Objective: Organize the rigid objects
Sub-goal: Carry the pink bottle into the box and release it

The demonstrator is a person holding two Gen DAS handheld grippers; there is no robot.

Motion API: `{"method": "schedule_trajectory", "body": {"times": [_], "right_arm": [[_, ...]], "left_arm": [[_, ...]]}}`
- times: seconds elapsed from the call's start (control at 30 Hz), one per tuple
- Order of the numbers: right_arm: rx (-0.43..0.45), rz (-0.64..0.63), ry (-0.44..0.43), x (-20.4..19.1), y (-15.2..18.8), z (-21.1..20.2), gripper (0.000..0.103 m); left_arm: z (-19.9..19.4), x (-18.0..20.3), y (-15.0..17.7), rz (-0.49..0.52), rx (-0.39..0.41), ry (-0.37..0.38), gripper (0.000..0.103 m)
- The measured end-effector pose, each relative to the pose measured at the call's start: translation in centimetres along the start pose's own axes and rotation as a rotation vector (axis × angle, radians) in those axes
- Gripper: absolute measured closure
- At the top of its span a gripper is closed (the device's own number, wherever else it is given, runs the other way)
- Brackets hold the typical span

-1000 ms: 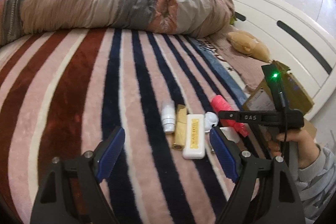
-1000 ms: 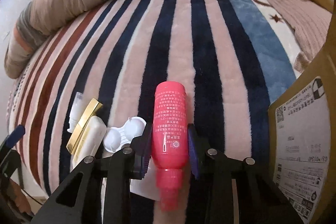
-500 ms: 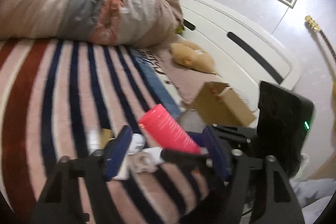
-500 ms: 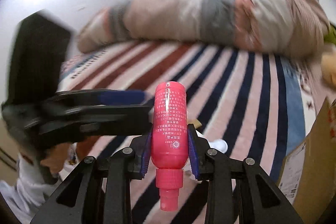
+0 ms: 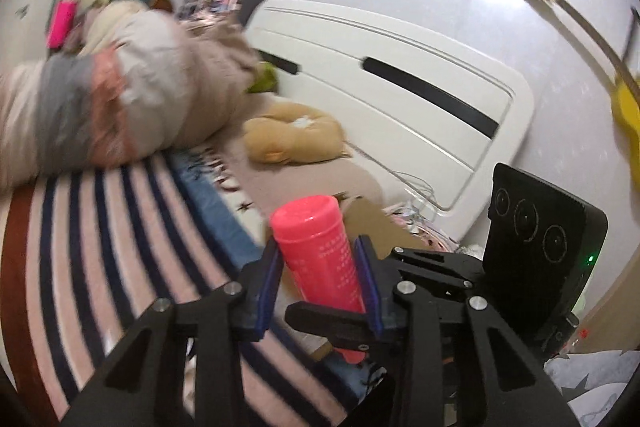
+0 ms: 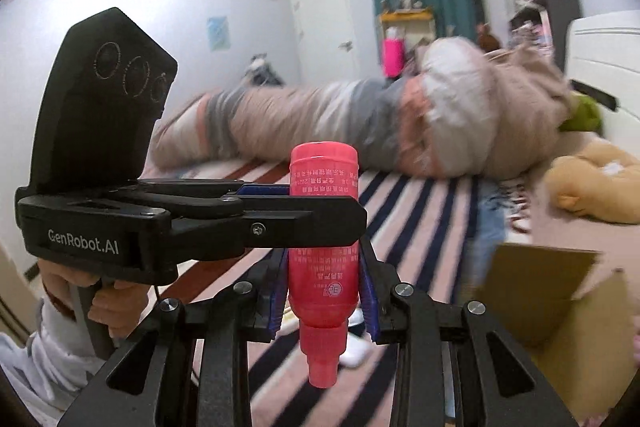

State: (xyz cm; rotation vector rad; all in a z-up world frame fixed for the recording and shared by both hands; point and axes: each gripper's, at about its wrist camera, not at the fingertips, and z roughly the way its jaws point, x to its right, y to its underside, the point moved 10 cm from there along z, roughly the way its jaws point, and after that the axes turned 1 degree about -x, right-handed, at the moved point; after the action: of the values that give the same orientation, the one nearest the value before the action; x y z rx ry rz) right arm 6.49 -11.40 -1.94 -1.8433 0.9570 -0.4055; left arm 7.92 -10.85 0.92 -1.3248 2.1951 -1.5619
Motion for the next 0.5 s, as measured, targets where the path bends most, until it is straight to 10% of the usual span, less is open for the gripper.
{"method": "schedule_trajectory", "body": {"times": [0.5], "right_arm": [[-0.151, 0.161, 0.256, 15.1, 8.5, -3.5, 0.076]], "left_arm": [[17.5, 6.7, 3.4, 0.130, -0.320, 0.075, 0.070]]}}
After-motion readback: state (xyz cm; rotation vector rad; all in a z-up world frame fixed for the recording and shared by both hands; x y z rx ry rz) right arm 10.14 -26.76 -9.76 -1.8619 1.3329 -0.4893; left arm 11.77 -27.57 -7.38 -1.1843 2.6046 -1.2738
